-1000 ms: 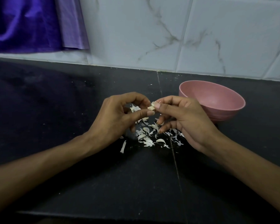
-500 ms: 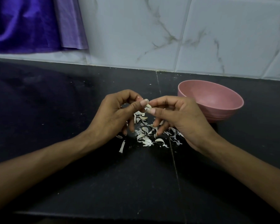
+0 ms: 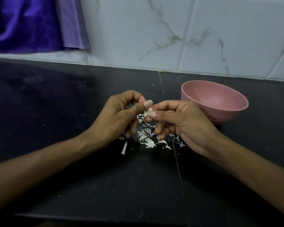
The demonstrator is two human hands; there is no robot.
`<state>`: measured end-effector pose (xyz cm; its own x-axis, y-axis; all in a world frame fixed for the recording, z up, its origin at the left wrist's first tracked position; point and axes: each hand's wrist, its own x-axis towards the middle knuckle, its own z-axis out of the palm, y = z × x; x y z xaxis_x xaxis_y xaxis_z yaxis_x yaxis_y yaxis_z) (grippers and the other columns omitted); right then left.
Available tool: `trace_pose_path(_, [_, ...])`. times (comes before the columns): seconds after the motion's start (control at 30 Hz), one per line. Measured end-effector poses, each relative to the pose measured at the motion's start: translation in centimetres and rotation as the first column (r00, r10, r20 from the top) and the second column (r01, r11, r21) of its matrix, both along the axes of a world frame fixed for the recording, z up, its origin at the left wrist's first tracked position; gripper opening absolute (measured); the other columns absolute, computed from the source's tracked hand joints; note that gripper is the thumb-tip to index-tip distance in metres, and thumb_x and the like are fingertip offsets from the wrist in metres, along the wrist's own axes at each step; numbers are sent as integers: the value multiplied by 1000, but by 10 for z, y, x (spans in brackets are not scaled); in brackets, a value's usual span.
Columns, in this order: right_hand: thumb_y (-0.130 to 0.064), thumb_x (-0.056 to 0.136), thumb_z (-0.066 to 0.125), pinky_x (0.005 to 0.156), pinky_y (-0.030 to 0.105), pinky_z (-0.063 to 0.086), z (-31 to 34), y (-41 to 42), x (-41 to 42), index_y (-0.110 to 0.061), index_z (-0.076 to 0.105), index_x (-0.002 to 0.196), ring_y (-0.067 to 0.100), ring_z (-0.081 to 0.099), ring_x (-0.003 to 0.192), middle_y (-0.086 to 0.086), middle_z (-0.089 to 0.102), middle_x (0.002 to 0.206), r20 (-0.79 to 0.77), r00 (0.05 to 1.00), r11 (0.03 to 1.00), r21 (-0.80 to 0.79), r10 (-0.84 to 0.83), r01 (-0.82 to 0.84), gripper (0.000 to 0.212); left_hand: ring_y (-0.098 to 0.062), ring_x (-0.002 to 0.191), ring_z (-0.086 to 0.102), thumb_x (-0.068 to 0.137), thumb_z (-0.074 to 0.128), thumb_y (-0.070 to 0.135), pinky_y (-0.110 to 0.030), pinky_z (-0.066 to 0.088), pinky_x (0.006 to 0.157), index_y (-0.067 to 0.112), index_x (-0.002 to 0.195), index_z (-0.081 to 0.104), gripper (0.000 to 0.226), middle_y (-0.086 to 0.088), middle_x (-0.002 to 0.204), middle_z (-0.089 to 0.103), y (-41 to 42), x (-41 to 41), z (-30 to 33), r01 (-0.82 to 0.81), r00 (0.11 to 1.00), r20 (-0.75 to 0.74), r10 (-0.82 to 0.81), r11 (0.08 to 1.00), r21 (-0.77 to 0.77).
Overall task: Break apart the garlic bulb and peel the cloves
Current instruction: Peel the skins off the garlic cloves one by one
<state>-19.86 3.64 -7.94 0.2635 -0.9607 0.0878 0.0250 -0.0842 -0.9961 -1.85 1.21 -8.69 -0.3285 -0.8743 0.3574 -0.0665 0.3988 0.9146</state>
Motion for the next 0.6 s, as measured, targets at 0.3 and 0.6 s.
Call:
trace_pose_path(0.3, [-4, 83, 71, 46, 24, 52, 1, 4, 4, 3, 69, 90, 15, 61, 51, 13, 72, 79, -22, 999, 998, -45, -42, 41, 10, -25, 40, 40, 89, 51, 45, -23, 35, 38, 16, 85, 52, 28, -9, 47, 49, 3, -3, -4, -7, 996, 84, 6, 1000, 11])
trace_pose_path(0.6, [3, 84, 71, 46, 27, 56, -2, 3, 4, 9, 66, 87, 19, 64, 50, 13, 66, 64, -126, 979, 971, -201, -158, 131, 8, -18, 37, 44, 91, 54, 42, -21, 35, 36, 17, 86, 54, 25, -2, 44, 50, 5, -6, -6, -58, 988, 139, 61, 998, -25])
